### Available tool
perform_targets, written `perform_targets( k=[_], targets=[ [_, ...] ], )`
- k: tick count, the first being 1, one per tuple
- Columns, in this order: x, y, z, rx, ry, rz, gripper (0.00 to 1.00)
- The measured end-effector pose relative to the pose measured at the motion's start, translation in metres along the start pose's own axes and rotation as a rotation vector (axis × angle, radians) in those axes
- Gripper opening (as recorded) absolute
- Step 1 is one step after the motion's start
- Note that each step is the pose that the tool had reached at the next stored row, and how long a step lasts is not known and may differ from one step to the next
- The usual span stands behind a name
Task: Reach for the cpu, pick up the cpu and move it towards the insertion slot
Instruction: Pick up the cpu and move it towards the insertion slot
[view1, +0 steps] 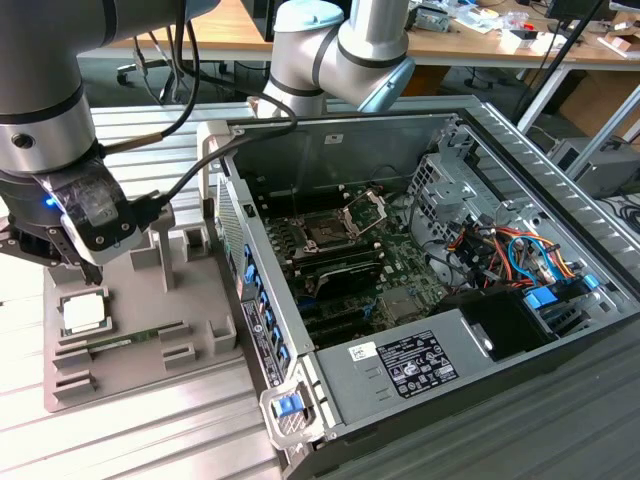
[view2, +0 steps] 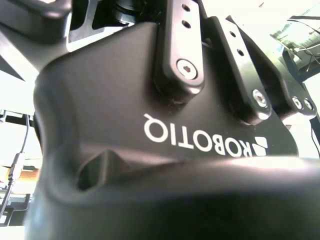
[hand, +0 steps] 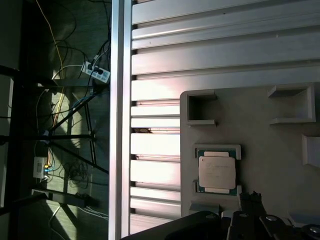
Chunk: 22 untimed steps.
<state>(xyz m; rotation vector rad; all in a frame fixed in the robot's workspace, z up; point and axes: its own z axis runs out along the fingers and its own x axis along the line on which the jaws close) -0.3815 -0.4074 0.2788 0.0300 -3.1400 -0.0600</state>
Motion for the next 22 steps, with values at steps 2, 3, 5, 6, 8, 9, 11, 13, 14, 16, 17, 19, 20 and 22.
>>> perform_targets(
  k=[2, 3, 5, 6, 8, 9, 11, 13, 14, 16, 17, 19, 20, 22],
  targets=[
    [0.0000, 0.0000, 0.0004, 0.0000, 0.0000, 0.000, 0.10],
    [0.0000, 0.0000, 0.0007, 0.0000, 0.0000, 0.000, 0.10],
    [0.0000, 0.0000, 0.0010, 0.0000, 0.0000, 0.000, 0.10],
    [0.0000, -0.0001, 0.0012, 0.0000, 0.0000, 0.000, 0.10],
    [0.0000, 0.0000, 0.0015, 0.0000, 0.0000, 0.000, 0.10],
    [0.0000, -0.0001, 0.0017, 0.0000, 0.0000, 0.000, 0.10],
    [0.0000, -0.0001, 0.0019, 0.0000, 0.0001, 0.000, 0.10],
    [0.0000, -0.0001, 0.0023, 0.0000, 0.0001, 0.000, 0.10],
    [0.0000, -0.0001, 0.0026, 0.0000, 0.0000, 0.000, 0.10],
    [0.0000, -0.0001, 0.0028, 0.0000, 0.0000, 0.000, 0.10],
    [0.0000, -0.0001, 0.0030, 0.0000, 0.0000, 0.000, 0.10],
    [0.0000, -0.0001, 0.0033, 0.0000, 0.0000, 0.000, 0.10],
    [0.0000, -0.0001, 0.0034, 0.0000, 0.0000, 0.000, 0.10],
    [0.0000, -0.0001, 0.0038, 0.0000, 0.0000, 0.000, 0.10]
  ],
)
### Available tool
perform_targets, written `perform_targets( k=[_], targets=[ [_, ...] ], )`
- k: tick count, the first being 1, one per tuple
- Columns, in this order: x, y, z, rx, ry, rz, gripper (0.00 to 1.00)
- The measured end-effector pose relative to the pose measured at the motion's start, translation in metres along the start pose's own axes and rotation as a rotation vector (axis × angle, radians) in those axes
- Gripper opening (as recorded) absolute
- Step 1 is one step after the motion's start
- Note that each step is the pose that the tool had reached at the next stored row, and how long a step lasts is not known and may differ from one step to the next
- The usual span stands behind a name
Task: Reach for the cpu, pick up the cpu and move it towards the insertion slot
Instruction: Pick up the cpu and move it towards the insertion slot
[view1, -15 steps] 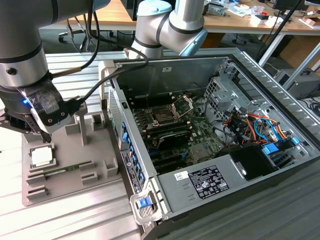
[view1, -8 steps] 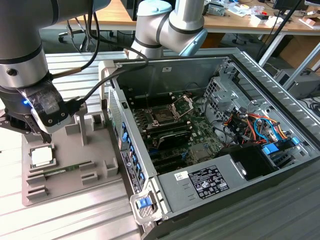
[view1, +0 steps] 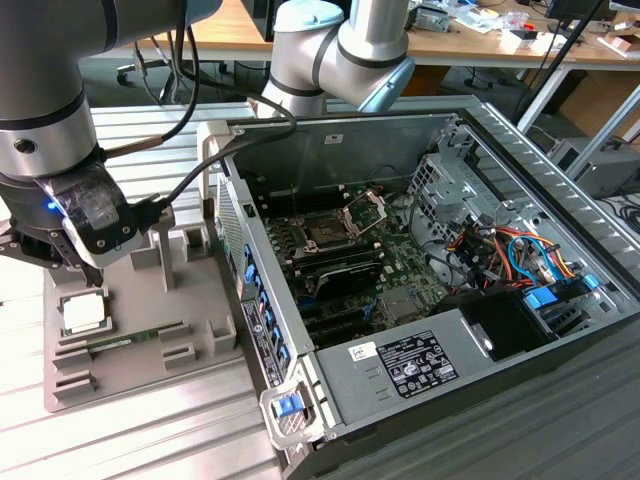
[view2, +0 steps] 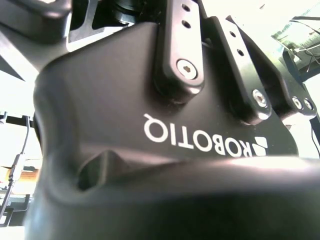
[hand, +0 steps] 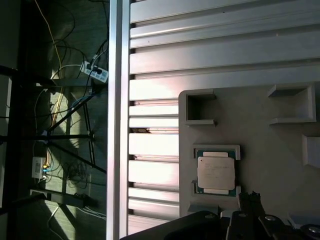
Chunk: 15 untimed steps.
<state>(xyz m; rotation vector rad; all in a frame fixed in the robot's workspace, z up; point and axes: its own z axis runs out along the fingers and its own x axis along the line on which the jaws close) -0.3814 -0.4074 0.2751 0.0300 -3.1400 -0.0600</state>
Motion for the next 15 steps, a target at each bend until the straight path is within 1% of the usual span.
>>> perform_targets(
  k=[15],
  targets=[
    [0.0000, -0.0001, 0.0026, 0.0000, 0.0001, 0.000, 0.10]
  ],
)
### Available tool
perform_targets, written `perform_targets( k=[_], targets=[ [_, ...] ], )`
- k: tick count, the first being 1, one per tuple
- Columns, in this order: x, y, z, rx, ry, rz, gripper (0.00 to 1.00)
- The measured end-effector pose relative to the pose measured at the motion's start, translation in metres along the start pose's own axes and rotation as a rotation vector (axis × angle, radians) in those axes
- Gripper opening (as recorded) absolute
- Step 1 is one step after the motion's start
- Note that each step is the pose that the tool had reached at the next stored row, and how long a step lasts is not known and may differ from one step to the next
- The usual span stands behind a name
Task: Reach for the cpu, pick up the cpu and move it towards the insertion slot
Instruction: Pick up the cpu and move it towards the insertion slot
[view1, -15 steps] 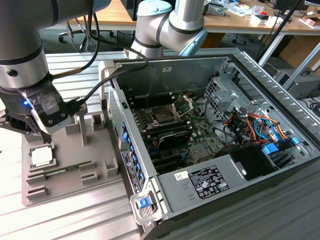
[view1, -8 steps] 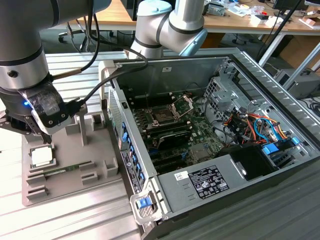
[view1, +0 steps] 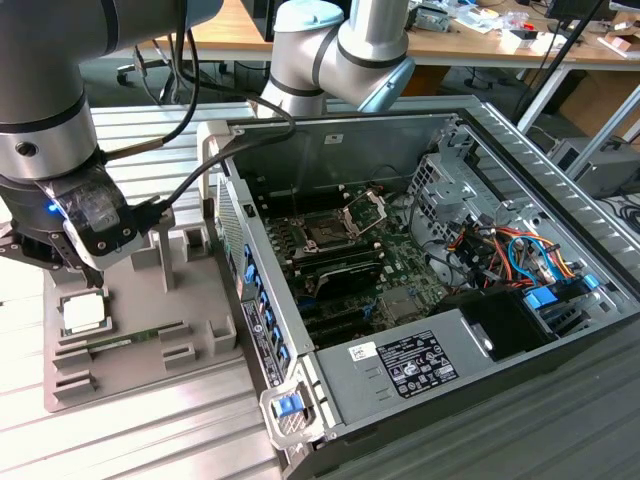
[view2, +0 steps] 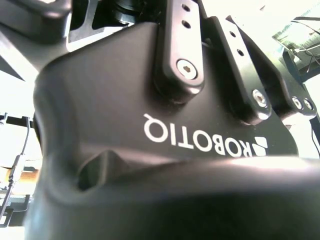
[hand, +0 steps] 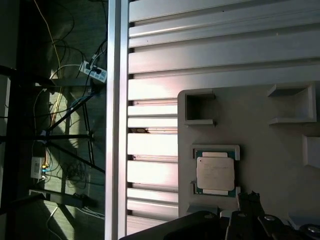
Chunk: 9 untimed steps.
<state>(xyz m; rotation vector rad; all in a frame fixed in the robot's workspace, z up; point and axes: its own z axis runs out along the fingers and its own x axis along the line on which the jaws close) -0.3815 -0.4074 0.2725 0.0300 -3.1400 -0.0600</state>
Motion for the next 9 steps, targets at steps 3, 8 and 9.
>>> perform_targets(
  k=[3, 8, 9],
  targets=[
    [0.0000, -0.0002, 0.0059, 0.0000, 0.0000, 0.000, 0.10],
    [0.0000, -0.0003, 0.0073, 0.0000, -0.0001, 0.000, 0.10],
    [0.0000, -0.0003, 0.0076, 0.0000, 0.0000, 0.000, 0.10]
  ],
)
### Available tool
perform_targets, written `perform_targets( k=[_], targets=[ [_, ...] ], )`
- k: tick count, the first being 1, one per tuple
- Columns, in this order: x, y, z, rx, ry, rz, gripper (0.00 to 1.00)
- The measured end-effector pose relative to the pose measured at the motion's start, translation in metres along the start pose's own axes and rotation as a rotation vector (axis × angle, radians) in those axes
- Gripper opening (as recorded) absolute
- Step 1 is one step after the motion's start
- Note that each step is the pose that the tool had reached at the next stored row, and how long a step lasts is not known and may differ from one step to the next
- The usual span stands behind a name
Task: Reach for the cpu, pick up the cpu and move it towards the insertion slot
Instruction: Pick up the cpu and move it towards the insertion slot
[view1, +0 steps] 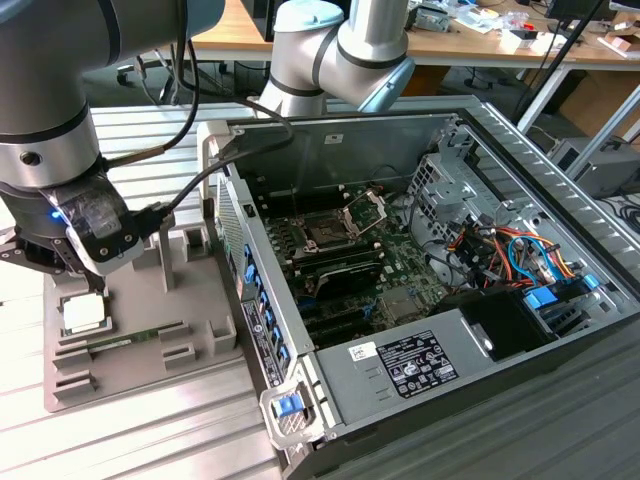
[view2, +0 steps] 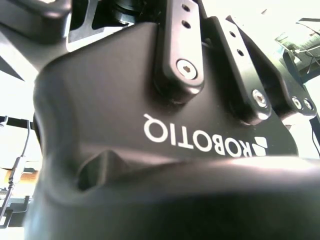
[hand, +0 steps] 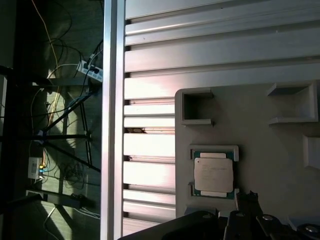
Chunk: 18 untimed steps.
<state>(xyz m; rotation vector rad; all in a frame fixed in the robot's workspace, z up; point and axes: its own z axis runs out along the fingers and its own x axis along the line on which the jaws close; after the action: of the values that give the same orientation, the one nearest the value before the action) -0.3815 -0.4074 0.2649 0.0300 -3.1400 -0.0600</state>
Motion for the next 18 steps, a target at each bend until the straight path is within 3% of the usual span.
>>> perform_targets(
  k=[18],
  targets=[
    [0.0000, -0.0002, 0.0053, 0.0000, 0.0000, 0.000, 0.10]
  ],
)
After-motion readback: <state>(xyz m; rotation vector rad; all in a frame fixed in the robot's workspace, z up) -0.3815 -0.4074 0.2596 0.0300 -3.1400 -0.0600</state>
